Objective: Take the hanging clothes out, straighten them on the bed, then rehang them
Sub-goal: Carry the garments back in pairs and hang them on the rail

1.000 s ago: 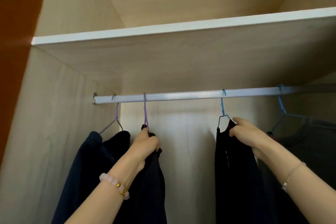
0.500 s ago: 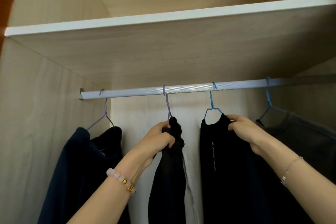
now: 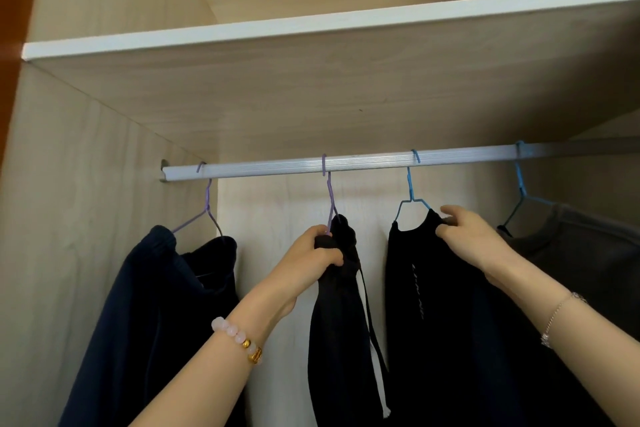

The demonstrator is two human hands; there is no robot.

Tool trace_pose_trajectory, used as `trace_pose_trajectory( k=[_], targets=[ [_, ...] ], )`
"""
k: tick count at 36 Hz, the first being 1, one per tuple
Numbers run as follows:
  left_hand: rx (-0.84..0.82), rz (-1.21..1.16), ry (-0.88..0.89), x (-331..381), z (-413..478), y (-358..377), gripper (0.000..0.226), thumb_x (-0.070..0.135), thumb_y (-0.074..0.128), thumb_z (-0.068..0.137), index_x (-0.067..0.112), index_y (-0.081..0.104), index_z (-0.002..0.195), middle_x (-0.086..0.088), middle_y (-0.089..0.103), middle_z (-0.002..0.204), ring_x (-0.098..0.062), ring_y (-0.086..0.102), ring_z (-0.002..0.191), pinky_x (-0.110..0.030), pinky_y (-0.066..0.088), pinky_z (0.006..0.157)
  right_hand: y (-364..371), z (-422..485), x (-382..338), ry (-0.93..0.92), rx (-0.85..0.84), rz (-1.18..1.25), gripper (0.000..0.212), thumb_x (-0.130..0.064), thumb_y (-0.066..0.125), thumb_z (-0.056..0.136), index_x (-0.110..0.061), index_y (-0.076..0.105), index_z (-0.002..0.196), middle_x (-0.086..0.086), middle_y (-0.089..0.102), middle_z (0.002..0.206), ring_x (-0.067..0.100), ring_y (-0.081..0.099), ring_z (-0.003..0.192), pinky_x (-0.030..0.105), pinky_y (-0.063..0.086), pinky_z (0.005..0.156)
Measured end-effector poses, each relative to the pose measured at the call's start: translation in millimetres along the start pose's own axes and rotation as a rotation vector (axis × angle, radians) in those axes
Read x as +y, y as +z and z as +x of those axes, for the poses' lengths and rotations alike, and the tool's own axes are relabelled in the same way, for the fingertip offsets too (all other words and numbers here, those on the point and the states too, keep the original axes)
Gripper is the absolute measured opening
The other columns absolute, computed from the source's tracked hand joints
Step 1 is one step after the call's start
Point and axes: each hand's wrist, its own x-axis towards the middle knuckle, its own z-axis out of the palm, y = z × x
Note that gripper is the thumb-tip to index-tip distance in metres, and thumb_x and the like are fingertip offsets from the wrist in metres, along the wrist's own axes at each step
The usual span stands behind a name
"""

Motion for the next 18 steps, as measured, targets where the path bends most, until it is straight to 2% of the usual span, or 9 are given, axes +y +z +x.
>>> trace_pose_trajectory(
  k=[3, 5, 7, 10, 13, 16, 18],
  targets=[
    [0.033, 0.155, 0.057, 2.5, -5.9, -9.7, 0.064, 0.019, 0.058, 0.095, 0.018, 0.028, 0.152, 0.002, 0.043, 0.146, -0.014, 0.047, 0.122, -0.023, 0.038, 0.102, 5.5, -7.2, -13.0, -0.168, 0.172, -0.313, 0.053, -0.014, 0.046, 0.091, -0.012, 0.033, 0.143, 0.013, 0.044, 0.142, 0.032, 0.045, 0.125, 0.036, 0.037, 0.098],
    [0.089, 0.255, 0.123, 5.9, -11.2, -20.1, 0.061, 0.026, 0.056, 0.097, 0.019, 0.031, 0.152, 0.003, 0.040, 0.151, -0.015, 0.044, 0.134, -0.023, 0.035, 0.105, 13.7, -12.0, -25.0, -0.259, 0.260, -0.358, 0.051, -0.015, 0.045, 0.091, -0.013, 0.036, 0.141, 0.011, 0.044, 0.141, 0.031, 0.043, 0.126, 0.037, 0.037, 0.098],
    [0.167, 0.357, 0.191, 11.2, -16.1, -35.2, 0.052, 0.029, 0.054, 0.098, 0.019, 0.039, 0.147, 0.004, 0.043, 0.149, -0.013, 0.041, 0.137, -0.020, 0.031, 0.102, 24.6, -15.6, -39.9, -0.324, 0.268, -0.315, 0.049, -0.018, 0.045, 0.091, -0.015, 0.039, 0.139, 0.009, 0.045, 0.140, 0.030, 0.044, 0.126, 0.037, 0.037, 0.098],
    [0.304, 0.457, 0.244, 20.2, -19.8, -65.7, 0.041, 0.029, 0.054, 0.098, 0.018, 0.051, 0.137, 0.004, 0.051, 0.143, -0.015, 0.047, 0.132, -0.025, 0.036, 0.100, 46.9, -22.2, -65.0, -0.414, 0.198, -0.212, 0.047, -0.025, 0.046, 0.092, -0.018, 0.040, 0.138, 0.004, 0.046, 0.141, 0.026, 0.046, 0.125, 0.034, 0.036, 0.098],
    [0.478, 0.630, 0.221, 22.2, -20.6, -100.4, 0.039, 0.027, 0.054, 0.096, 0.018, 0.053, 0.134, 0.003, 0.053, 0.142, -0.021, 0.050, 0.129, -0.035, 0.041, 0.104, 74.7, -30.4, -88.3, -0.455, 0.009, -0.068, 0.051, -0.035, 0.048, 0.090, -0.024, 0.039, 0.139, -0.001, 0.042, 0.143, 0.019, 0.045, 0.127, 0.034, 0.035, 0.103],
    [0.599, 0.932, 0.085, 15.6, -24.2, -129.6, 0.045, 0.024, 0.052, 0.095, 0.014, 0.046, 0.138, -0.003, 0.045, 0.147, -0.031, 0.048, 0.130, -0.042, 0.043, 0.098, 104.4, -34.2, -101.6, -0.473, -0.181, -0.012, 0.055, -0.045, 0.049, 0.088, -0.029, 0.040, 0.140, -0.005, 0.036, 0.147, 0.016, 0.040, 0.131, 0.034, 0.032, 0.109],
    [0.593, 1.026, -0.062, 6.6, -25.5, -145.6, 0.047, 0.024, 0.051, 0.095, 0.009, 0.044, 0.139, -0.010, 0.042, 0.147, -0.035, 0.047, 0.129, -0.043, 0.043, 0.097, 120.7, -33.6, -103.2, -0.468, -0.246, -0.042, 0.052, -0.050, 0.049, 0.086, -0.032, 0.047, 0.135, -0.007, 0.032, 0.149, 0.015, 0.037, 0.133, 0.037, 0.029, 0.112]
  ],
)
